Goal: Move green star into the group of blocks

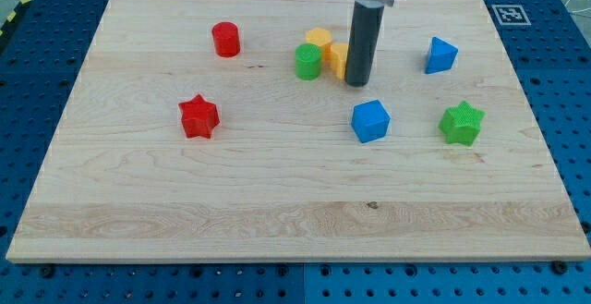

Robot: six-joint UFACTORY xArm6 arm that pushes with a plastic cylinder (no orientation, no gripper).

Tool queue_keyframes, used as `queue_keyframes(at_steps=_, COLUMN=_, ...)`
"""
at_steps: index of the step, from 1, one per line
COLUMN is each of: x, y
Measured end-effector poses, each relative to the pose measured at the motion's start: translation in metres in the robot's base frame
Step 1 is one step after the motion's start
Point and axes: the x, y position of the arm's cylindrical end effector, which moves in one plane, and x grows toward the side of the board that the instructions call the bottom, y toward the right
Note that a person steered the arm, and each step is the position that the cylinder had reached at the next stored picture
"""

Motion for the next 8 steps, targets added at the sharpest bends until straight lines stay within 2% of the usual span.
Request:
queue_keyframes(at_steps=1, x=-0.021, y=0.000)
queue_keyframes(at_steps=2, x=-0.012, y=0.013)
queue_keyframes(at_steps=7, x=0.133, y=0.109)
queue_keyframes(at_steps=8, x=0.147, y=0.146)
